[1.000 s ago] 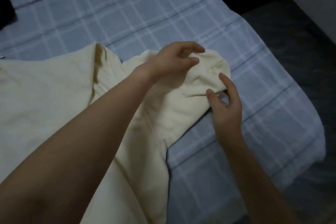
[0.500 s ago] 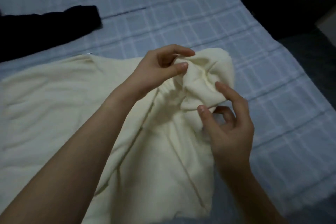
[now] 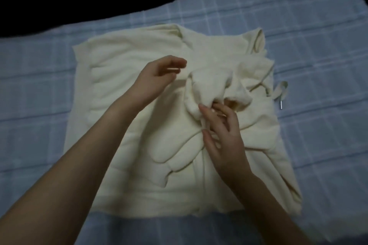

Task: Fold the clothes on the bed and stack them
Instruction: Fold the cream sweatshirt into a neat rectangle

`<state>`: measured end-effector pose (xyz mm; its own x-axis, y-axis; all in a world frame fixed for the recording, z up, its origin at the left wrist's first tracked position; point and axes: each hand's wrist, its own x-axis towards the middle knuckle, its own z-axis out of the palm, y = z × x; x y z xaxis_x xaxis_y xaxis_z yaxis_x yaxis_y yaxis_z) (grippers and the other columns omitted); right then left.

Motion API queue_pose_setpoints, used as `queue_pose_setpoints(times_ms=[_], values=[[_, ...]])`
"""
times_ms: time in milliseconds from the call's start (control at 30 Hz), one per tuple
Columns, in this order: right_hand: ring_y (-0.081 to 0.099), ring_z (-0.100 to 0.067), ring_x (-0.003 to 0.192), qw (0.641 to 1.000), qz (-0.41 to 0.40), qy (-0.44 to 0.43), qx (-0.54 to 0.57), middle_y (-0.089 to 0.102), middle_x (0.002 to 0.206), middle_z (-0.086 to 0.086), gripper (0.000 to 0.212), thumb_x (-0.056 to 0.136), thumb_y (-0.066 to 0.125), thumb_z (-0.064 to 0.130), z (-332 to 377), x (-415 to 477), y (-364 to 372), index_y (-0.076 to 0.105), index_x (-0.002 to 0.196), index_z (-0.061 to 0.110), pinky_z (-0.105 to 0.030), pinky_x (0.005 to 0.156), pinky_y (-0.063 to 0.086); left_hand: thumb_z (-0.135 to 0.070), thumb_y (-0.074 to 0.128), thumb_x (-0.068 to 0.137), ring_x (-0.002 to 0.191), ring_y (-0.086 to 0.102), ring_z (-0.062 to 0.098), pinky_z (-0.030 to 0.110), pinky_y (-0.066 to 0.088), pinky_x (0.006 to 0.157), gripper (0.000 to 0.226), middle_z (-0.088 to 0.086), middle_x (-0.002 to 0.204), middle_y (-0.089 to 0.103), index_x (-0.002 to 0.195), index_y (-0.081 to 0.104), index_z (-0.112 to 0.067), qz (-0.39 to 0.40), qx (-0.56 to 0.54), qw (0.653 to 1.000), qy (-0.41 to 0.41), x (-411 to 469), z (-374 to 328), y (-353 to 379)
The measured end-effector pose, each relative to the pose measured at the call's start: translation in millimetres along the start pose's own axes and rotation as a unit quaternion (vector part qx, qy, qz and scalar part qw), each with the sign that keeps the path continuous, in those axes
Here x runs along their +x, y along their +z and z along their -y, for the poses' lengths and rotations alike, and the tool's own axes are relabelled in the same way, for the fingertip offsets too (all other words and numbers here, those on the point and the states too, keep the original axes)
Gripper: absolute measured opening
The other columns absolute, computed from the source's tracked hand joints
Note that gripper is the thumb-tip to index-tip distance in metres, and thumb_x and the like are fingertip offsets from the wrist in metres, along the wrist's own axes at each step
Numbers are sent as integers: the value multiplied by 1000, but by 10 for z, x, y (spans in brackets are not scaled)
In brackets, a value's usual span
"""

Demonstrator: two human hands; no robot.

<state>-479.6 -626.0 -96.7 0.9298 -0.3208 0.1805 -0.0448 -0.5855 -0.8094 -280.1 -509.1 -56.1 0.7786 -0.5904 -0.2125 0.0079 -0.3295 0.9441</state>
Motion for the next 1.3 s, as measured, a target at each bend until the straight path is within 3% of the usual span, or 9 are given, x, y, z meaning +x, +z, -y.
queue_pose_setpoints(times_ms=[100, 200, 333, 433, 567, 733, 933, 1133, 1300], values=[[45, -7, 130, 999, -25, -34, -14, 47, 138, -7, 57, 91, 55, -5, 82, -5, -250, 49, 142, 19, -24, 107, 41, -2, 46, 92, 116, 56, 5, 15, 39, 100, 39, -7, 124, 63, 124, 64, -15, -119, 94, 984, 95, -90, -347, 140], [48, -15, 131, 993, -100, -20, -65, 53, 139, -5, 47, 94, 50, 3, -9, 192, -508, 50, 141, 9, -34, 110, 39, -17, 44, 91, 124, 51, 16, 26, 28, 108, 41, 2, 133, 60, 129, 60, -11, -103, 279, 932, 206, -150, -507, 582], [16, -28, 152, 967, 1, 62, -245, 27, 162, -2, 55, 100, 34, 38, -439, 630, -569, 29, 155, 29, -53, 121, 14, -40, 25, 103, 148, 22, 22, 42, 4, 120, 54, 0, 159, 30, 152, 31, -18, -12, 532, 838, 117, -83, 43, 955], [7, -27, 153, 940, 66, 60, -330, 18, 165, 3, 58, 99, 23, 54, -864, 707, -388, 23, 155, 40, -55, 121, 6, -40, 23, 101, 149, 20, 20, 43, 8, 121, 57, -2, 160, 27, 154, 27, -19, -21, 523, 846, 101, -39, 569, 929], [8, -27, 153, 930, 84, 44, -355, 21, 165, 3, 57, 101, 19, 57, -1159, 662, -235, 25, 155, 40, -56, 121, 8, -39, 26, 100, 148, 24, 18, 43, 17, 120, 56, -3, 158, 31, 152, 33, -19, -18, 498, 860, 112, 61, 782, 917], [4, -26, 154, 936, 108, 83, -324, 18, 165, 2, 55, 101, 29, 50, -870, 711, -350, 25, 155, 38, -56, 121, 5, -41, 19, 98, 150, 18, 19, 42, 11, 121, 61, -2, 161, 24, 154, 27, -20, -1, 511, 858, 57, -29, 462, 930], [9, -21, 153, 952, 98, 7, -290, 23, 164, 2, 54, 102, 24, 40, -504, 624, -198, 25, 156, 33, -52, 123, 5, -40, 21, 100, 149, 21, 23, 46, 12, 120, 57, -1, 159, 29, 154, 27, -21, -128, 452, 883, 1, -470, 516, 822], [21, -23, 151, 936, 126, -11, -329, 30, 161, 1, 54, 102, 24, 34, -668, 562, 130, 30, 155, 30, -49, 121, 14, -42, 20, 100, 149, 19, 22, 47, 14, 119, 57, -4, 162, 22, 154, 22, -27, -111, 438, 891, -41, -623, 913, 816], [27, -26, 147, 967, 93, 16, -237, 34, 158, -4, 52, 102, 35, 31, -598, 504, -180, 34, 153, 25, -50, 119, 20, -41, 29, 101, 150, 13, 23, 48, 8, 120, 57, -3, 163, 16, 155, 17, -27, -85, 434, 896, -44, -626, 724, 710]])
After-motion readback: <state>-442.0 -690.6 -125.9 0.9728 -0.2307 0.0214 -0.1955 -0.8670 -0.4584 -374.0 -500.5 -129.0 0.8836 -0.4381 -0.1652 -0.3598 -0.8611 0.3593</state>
